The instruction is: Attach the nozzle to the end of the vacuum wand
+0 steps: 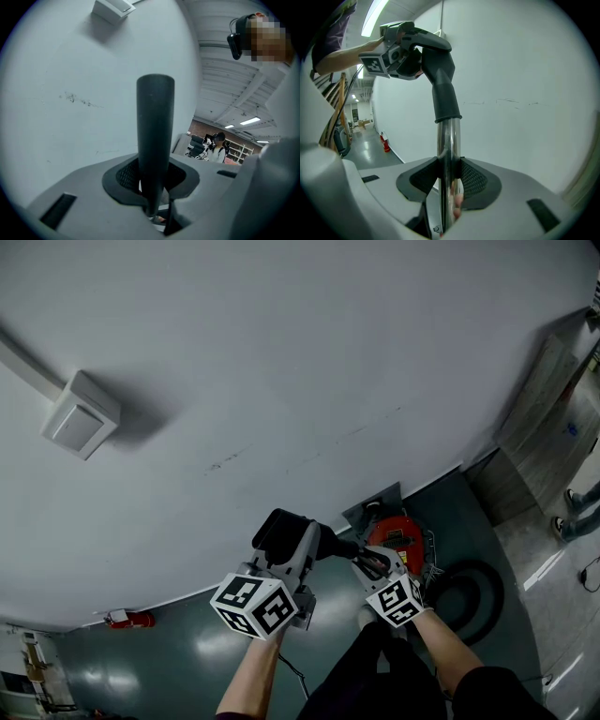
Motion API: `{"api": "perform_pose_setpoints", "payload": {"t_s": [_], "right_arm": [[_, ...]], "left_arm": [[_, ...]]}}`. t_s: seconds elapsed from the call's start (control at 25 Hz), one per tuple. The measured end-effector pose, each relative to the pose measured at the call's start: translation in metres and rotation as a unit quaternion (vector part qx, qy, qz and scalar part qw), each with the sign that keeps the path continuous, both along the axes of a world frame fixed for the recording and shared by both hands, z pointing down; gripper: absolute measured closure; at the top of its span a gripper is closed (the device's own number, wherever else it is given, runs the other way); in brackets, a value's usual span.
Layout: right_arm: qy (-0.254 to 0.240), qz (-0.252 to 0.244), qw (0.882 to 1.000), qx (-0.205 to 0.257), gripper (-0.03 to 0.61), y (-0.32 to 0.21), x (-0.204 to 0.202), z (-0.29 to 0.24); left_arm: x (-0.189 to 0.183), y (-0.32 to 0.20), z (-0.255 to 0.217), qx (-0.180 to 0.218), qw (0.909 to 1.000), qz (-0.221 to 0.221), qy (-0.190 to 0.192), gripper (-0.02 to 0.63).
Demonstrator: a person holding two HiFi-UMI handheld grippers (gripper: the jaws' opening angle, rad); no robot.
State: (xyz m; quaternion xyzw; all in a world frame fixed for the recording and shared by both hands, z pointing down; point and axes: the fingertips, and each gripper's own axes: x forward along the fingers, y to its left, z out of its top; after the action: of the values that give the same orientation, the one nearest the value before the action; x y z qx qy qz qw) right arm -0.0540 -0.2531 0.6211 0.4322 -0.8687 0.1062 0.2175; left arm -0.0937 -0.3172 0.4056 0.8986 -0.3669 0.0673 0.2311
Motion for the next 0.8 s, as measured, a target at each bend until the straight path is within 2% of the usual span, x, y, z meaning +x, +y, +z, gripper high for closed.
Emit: {"api": "perform_pose_setpoints", "payload": {"t_s": [0.36,0.64,0.72,0.8], "right_arm": [[0.008,-0.011,1.000,0.004,0.426,0.005,-0.003,0.001],[0.013,-0.017,1.000,0.004,0.425,0.012,-0.004,0.003],[0.017,-0.024,1.000,0.001,0.425,0.015,-0.007,0.006],[0.019,-0.030,0.999,-0.001,0.425,0.018,-0.015,0.009]], "left_arm": [[0.004,-0.010,0.003,-0.020,0.9997,0.016,0.008,0.528],[-0.008,-0.017,0.015,-0.059,0.9969,0.006,0.052,0.528],[-0.004,-0.013,0.016,-0.052,0.9977,0.012,0.041,0.528],[0.008,-0.006,0.014,-0.028,0.9992,0.028,0.005,0.528]]}}
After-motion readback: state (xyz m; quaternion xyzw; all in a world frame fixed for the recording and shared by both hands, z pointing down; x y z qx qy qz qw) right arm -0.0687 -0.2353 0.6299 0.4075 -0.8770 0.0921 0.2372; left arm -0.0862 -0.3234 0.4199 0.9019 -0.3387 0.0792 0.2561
